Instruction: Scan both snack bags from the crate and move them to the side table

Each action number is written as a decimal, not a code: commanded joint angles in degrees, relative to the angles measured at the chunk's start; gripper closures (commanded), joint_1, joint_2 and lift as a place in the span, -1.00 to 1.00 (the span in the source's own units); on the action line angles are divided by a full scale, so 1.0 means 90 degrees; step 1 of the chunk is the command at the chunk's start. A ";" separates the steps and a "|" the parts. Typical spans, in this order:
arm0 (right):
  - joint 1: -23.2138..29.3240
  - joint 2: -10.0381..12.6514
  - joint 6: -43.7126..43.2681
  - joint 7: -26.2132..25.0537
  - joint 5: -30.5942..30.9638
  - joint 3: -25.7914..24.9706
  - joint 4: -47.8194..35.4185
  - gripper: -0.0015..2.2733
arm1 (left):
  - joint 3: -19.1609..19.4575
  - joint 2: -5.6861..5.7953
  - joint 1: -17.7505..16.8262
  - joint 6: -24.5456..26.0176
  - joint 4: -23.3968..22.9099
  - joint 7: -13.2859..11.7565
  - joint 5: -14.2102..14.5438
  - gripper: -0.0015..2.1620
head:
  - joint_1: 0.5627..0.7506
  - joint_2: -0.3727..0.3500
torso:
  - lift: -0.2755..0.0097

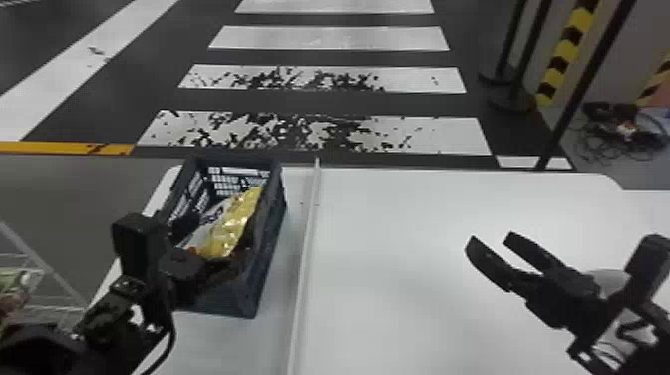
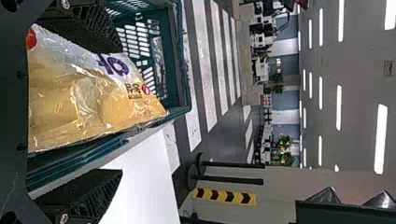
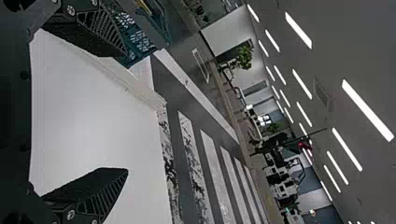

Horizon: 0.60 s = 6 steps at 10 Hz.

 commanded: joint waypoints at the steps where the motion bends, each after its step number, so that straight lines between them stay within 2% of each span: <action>1: 0.0016 -0.0047 -0.0026 0.0020 0.0010 -0.0006 0.0046 -0.90 | 0.0099 -0.0007 -0.0055 -0.0013 0.0050 -0.0010 0.0163 -0.93 | 0.41 0.16 | 0.26; 4: 0.0026 -0.0057 -0.0144 0.0098 0.0030 -0.0006 0.0173 -0.90 | 0.0411 0.0042 -0.0162 -0.0110 0.0216 -0.0020 0.0329 -0.93 | 0.41 0.20 | 0.26; 6: 0.0035 -0.0076 -0.0222 0.0117 0.0039 -0.0006 0.0192 -0.90 | 0.0646 0.0013 -0.0328 -0.0071 0.0490 -0.0244 0.0603 -0.93 | 0.41 0.26 | 0.26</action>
